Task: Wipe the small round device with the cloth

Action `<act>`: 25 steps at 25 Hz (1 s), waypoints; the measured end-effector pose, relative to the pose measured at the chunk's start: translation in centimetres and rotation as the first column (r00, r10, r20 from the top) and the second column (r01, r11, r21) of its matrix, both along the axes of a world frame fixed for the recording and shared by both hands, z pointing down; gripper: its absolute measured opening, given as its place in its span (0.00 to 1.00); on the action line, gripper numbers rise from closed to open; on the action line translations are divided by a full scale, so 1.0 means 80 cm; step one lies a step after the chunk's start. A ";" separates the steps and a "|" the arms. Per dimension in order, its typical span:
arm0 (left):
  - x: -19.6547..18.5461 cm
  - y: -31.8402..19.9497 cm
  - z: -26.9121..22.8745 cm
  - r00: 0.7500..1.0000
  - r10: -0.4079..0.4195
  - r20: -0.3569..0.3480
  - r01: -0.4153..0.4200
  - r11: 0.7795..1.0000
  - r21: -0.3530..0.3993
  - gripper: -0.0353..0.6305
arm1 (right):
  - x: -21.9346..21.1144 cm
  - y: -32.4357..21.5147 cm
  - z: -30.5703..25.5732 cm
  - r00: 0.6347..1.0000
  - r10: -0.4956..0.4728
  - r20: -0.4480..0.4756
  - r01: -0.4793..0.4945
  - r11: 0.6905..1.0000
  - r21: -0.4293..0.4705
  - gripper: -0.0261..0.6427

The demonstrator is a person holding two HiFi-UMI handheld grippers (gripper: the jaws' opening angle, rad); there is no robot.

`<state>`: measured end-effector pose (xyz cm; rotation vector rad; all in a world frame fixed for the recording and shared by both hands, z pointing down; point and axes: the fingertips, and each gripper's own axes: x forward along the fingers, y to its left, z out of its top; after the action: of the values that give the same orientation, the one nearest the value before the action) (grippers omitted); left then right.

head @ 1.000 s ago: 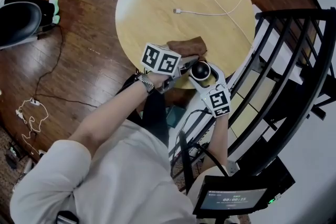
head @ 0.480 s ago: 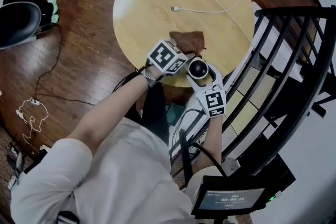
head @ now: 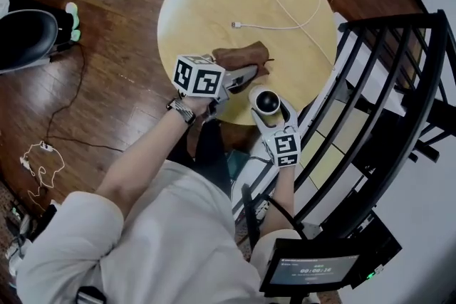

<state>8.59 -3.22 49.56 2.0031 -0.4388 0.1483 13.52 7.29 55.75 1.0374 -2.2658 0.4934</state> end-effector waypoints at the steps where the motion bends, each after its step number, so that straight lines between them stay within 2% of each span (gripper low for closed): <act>1: 0.004 0.001 -0.004 1.000 -0.007 -0.030 0.006 1.000 -0.018 0.11 | 0.003 0.000 0.000 1.000 -0.025 -0.004 0.025 1.000 -0.001 0.55; 5: 0.019 0.017 -0.004 0.997 -0.020 -0.069 0.014 0.997 -0.074 0.11 | 0.006 -0.004 0.004 0.984 -0.173 -0.036 0.172 0.985 -0.033 0.57; 8: 0.035 0.043 0.003 0.997 0.026 -0.069 -0.033 0.995 -0.091 0.11 | -0.004 -0.008 0.003 0.960 -0.279 -0.031 0.277 0.959 -0.068 0.57; 10: 0.042 0.058 0.009 0.997 0.051 -0.062 -0.057 0.994 -0.095 0.11 | -0.010 -0.008 0.004 0.949 -0.314 -0.023 0.310 0.946 -0.094 0.57; 13: 0.042 0.063 0.017 0.997 0.033 -0.067 -0.040 0.993 -0.107 0.11 | -0.013 -0.006 0.006 0.947 -0.322 -0.012 0.319 0.941 -0.113 0.56; 18: 0.040 0.061 0.041 0.995 0.102 0.016 -0.099 0.986 -0.133 0.11 | -0.016 -0.004 0.003 0.950 -0.313 0.003 0.311 0.945 -0.105 0.56; 22: 0.036 0.063 0.057 0.978 0.174 0.112 -0.162 0.981 -0.106 0.11 | -0.020 -0.002 0.001 0.953 -0.303 0.017 0.303 0.948 -0.096 0.56; 25: 0.032 0.062 0.067 0.969 0.185 0.165 -0.173 0.981 -0.088 0.11 | -0.023 -0.006 0.000 0.953 -0.302 0.017 0.302 0.949 -0.094 0.56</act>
<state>11.11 1.71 54.89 1.9635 -0.3557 0.4476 11.68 6.83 55.77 0.6263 -2.3237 0.4669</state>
